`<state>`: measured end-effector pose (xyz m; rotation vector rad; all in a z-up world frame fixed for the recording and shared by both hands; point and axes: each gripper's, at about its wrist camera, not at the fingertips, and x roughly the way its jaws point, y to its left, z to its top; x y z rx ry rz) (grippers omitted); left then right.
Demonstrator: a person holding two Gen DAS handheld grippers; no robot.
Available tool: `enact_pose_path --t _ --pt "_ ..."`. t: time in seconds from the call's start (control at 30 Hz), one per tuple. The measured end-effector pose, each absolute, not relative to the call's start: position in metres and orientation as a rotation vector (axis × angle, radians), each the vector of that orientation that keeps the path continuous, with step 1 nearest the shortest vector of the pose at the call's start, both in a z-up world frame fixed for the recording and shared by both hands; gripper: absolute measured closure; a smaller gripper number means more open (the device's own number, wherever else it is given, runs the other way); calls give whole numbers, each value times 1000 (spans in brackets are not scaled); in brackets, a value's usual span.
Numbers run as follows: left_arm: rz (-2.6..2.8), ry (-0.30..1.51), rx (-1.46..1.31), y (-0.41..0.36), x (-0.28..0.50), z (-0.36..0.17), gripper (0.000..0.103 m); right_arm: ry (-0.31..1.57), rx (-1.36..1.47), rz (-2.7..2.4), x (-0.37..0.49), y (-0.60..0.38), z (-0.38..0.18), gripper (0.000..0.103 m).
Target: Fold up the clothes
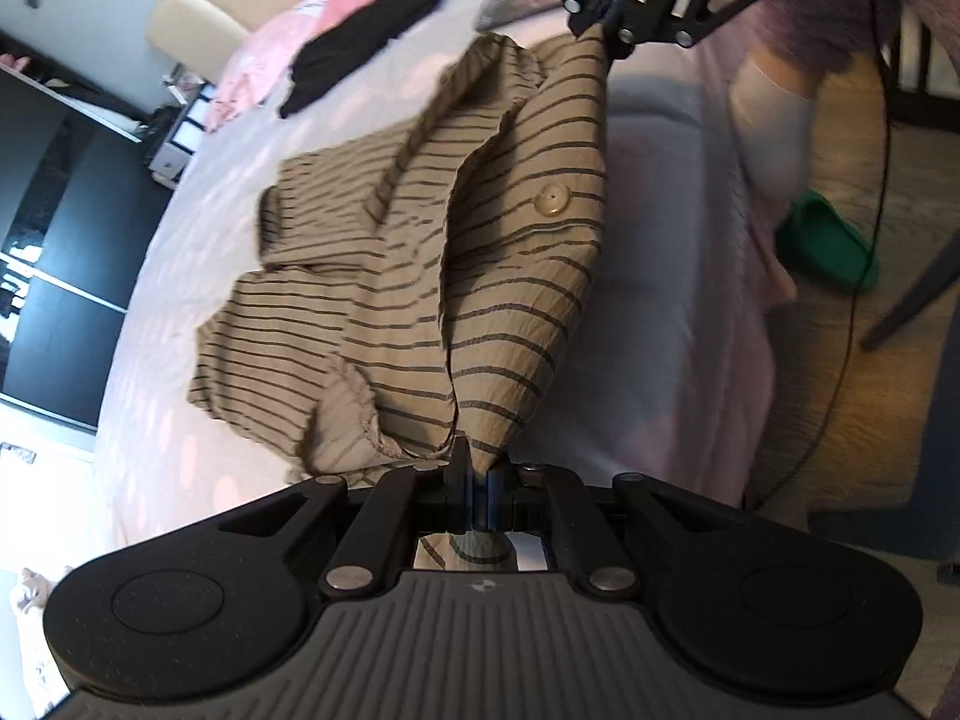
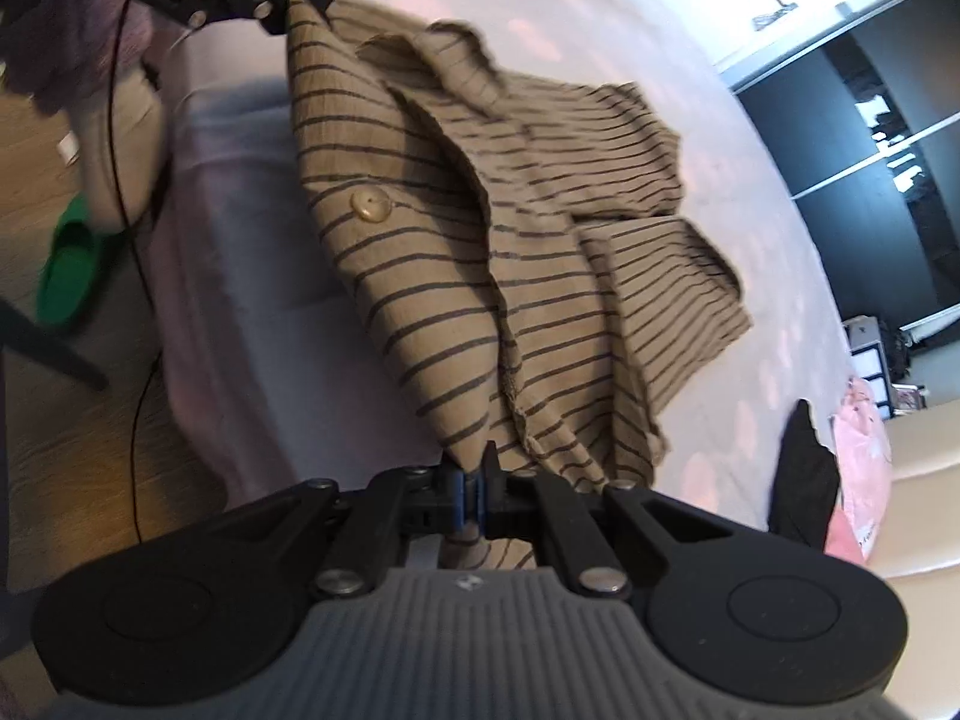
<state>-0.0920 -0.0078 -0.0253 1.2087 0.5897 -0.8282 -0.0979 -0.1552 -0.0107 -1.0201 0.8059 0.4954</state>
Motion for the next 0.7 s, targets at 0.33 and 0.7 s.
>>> enact_pose_path --t 0.33,0.7 --pt "-861 697 1220 -8 -69 -65 101 870 -1031 562 -80 -164 -51 95" --pt "-885 810 1064 1 -64 -53 58 935 -952 588 -74 -167 -48 54"
